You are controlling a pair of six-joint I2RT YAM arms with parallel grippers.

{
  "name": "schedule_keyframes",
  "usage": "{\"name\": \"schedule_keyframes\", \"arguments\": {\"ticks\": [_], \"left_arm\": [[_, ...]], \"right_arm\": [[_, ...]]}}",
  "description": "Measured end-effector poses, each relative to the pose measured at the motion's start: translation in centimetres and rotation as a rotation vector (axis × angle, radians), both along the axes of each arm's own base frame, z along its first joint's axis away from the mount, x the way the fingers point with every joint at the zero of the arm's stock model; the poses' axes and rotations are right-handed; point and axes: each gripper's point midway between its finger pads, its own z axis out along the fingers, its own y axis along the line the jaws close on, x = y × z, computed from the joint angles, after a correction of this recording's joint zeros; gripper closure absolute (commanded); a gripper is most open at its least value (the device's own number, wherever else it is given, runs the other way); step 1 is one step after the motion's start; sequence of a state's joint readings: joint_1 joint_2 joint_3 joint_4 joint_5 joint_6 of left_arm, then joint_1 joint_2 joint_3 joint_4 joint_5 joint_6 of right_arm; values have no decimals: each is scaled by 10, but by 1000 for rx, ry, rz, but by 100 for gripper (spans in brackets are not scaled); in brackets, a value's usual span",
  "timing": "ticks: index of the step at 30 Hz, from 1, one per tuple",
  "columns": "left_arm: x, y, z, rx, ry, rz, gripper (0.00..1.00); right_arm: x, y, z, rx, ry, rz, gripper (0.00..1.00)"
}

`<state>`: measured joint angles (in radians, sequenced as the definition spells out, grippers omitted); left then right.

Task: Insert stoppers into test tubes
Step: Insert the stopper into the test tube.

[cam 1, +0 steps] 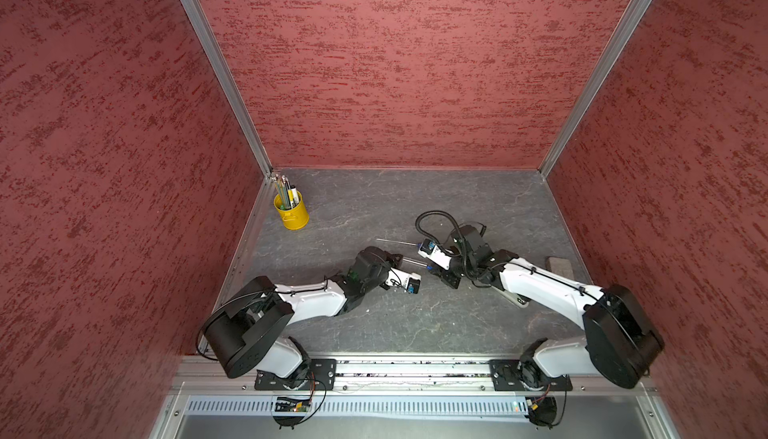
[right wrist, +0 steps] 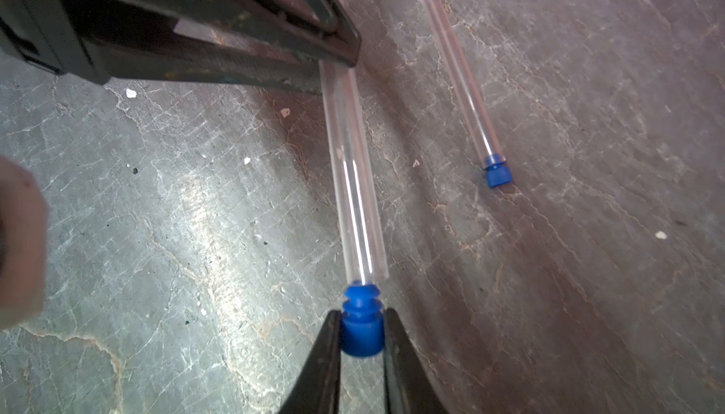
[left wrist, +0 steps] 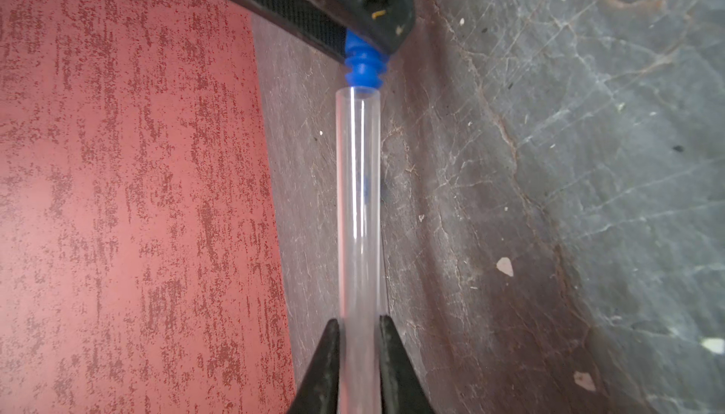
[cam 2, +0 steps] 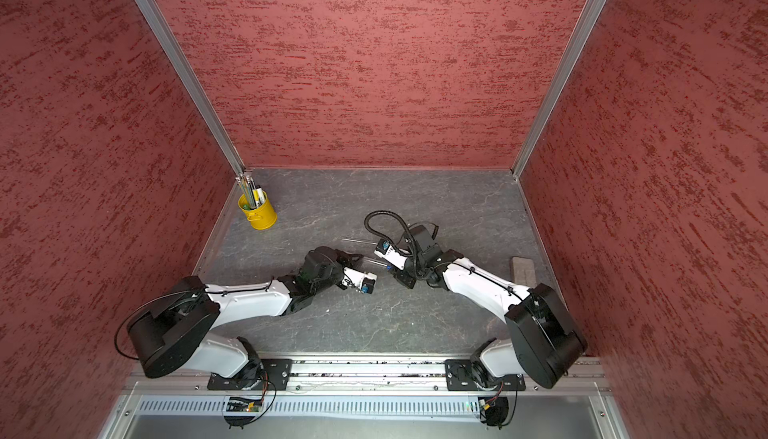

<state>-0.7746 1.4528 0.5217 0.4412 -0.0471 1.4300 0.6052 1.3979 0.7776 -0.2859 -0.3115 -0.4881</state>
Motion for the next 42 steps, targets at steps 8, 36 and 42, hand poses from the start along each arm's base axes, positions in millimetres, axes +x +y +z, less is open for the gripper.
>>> {"name": "schedule_keyframes", "arguments": {"ticks": [8,36,42], "left_arm": [[0,0,3,-7,-6,0,82],[-5,-5,0,34,-31,-33,82],[-6,-7,-1,48,-39,-46,82]], "right_arm": [[0,0,1,2,-4,0,79],[-5,0,-3,-13,14,9,81],[-6,-1,-6,-21,24,13,81]]}}
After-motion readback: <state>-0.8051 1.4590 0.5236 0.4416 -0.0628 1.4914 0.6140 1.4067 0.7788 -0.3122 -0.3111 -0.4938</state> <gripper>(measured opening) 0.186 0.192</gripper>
